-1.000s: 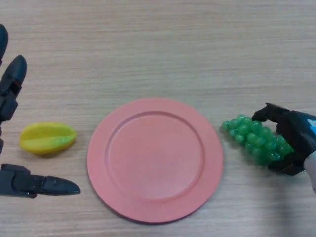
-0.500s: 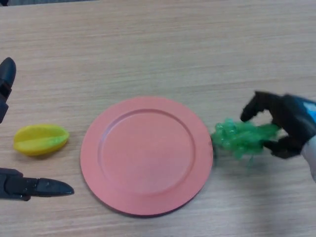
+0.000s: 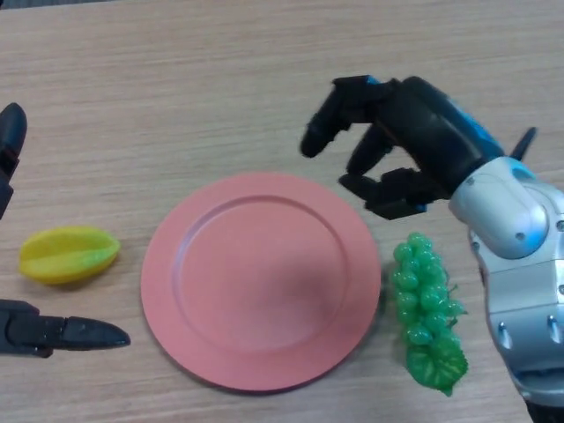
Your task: Pick up the green grapes and place it on the plate
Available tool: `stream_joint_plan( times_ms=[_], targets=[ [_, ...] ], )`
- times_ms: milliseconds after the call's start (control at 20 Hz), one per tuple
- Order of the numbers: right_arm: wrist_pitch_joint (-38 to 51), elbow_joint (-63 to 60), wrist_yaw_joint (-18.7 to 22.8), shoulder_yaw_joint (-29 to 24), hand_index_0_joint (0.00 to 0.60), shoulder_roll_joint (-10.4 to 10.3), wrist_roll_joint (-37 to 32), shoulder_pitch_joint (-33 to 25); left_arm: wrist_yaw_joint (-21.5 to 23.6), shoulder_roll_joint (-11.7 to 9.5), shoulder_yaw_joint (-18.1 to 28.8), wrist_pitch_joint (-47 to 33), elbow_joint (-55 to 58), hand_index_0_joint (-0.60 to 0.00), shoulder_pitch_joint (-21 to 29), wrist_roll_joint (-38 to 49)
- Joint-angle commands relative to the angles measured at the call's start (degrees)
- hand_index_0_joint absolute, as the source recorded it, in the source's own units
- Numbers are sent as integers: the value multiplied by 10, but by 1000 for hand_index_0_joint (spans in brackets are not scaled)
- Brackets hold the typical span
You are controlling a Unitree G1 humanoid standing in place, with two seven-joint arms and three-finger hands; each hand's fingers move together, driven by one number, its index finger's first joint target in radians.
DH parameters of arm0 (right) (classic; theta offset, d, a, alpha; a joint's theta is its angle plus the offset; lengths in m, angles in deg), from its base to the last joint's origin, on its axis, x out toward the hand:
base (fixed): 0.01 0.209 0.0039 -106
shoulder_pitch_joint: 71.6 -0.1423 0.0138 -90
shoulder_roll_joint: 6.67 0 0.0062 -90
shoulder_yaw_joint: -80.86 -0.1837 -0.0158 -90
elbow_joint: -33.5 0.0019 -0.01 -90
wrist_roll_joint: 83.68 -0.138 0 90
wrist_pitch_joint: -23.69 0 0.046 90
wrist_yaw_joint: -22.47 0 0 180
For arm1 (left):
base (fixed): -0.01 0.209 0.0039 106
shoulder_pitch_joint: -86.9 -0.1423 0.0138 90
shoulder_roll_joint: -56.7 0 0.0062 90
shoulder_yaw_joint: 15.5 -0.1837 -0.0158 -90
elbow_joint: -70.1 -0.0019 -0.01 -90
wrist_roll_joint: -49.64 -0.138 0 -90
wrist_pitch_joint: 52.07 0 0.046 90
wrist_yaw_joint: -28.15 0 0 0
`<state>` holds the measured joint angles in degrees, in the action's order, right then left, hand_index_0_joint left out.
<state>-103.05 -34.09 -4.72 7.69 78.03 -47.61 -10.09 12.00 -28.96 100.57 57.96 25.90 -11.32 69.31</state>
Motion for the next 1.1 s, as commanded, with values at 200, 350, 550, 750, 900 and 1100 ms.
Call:
stream_joint_plan(
  times_ms=[200,350,550,750,900,1100],
  targets=[
    [49,102,16,-24,550,2,29,-4,0,-21,38,-81,15,0,12,20],
    [135,133,-21,-48,150,7,1,37,3,-23,33,-80,12,0,14,15],
    [407,101,-105,-145,0,66,-26,102,4,-31,27,-81,-10,0,25,2],
    [599,-11,-136,-211,0,132,-9,98,15,-31,19,-95,-16,0,26,-12],
    [699,-95,-122,-231,0,163,28,85,14,-29,10,-95,-14,0,25,-16],
    [766,-182,-129,-237,0,189,75,78,13,-32,15,-96,-19,0,28,-10]
  ],
)
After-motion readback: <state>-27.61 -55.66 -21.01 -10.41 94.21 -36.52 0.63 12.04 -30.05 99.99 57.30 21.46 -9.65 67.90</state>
